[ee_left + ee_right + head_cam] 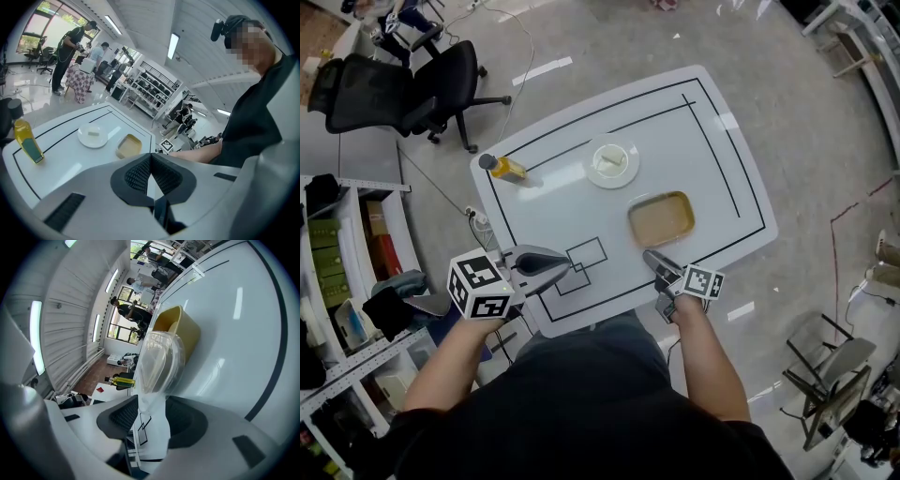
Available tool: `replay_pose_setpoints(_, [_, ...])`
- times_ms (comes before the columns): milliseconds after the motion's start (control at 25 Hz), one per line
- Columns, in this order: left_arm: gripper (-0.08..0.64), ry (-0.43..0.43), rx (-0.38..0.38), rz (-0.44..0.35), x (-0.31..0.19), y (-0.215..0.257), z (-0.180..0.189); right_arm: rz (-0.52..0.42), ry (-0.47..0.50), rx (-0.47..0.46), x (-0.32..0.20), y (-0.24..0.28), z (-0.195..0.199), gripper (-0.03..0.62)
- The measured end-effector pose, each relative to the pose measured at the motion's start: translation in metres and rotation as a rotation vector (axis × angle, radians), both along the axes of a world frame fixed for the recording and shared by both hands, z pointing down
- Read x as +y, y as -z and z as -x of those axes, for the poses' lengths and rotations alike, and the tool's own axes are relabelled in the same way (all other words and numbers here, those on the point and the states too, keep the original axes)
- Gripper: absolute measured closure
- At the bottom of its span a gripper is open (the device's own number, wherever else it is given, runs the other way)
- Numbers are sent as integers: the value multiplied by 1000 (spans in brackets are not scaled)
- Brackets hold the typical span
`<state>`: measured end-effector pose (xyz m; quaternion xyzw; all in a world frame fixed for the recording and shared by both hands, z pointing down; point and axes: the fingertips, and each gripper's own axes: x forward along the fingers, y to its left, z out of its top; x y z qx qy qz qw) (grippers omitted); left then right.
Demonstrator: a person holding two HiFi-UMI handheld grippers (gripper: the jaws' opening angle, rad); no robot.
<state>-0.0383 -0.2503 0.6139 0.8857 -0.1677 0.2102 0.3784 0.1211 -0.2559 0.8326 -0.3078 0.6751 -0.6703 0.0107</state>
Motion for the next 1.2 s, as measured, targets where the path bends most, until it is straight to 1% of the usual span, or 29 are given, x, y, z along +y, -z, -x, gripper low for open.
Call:
replay_pose_setpoints(320, [538, -14, -1, 7, 5, 0, -3, -13, -7, -28, -1, 8, 4, 462])
replay_pose_setpoints(520, [538, -24, -5, 10, 8, -2, -3, -30, -13, -14, -2, 9, 4, 511])
replay_pose_setpoints(840, [538, -34, -6, 16, 17, -3, -4, -41, -21, -14, 1, 12, 4, 525])
replay_pose_setpoints(1200, [538, -38, 2, 4, 23, 4, -3, -57, -25, -13, 3, 20, 3, 535])
